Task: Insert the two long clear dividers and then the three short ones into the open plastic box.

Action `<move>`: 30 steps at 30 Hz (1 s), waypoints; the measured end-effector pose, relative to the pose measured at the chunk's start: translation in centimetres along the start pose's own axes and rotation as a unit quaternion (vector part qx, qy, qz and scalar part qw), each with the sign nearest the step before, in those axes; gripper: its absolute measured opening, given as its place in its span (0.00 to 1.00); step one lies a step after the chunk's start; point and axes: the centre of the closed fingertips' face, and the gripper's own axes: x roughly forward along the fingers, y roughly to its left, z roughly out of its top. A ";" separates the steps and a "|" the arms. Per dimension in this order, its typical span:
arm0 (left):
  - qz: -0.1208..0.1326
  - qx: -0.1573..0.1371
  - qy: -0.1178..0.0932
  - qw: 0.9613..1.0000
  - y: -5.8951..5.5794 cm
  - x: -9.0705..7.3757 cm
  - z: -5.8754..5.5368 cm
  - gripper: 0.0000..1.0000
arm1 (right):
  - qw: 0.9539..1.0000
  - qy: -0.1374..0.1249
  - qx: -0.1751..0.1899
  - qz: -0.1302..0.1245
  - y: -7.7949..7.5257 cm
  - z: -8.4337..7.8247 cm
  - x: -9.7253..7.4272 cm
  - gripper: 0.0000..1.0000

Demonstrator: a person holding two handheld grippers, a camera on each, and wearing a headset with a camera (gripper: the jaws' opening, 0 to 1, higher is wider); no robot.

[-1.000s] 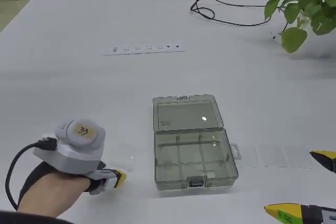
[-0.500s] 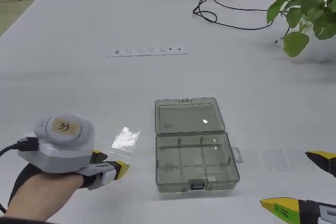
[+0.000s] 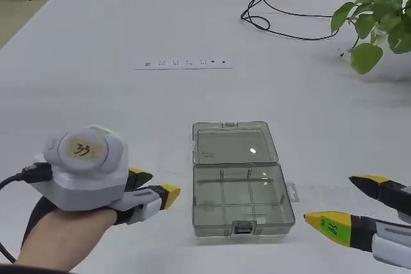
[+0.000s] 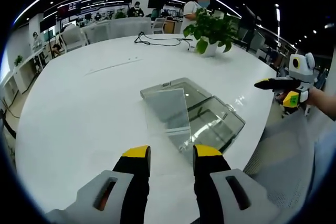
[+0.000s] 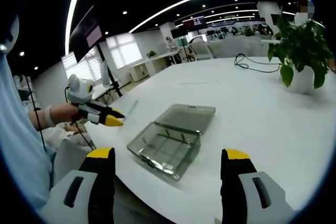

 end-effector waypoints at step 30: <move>-0.042 0.025 -0.097 0.994 -7.1 0.9 5.1 0.30 | 0.981 -0.094 0.148 0.079 4.2 6.5 6.2 0.39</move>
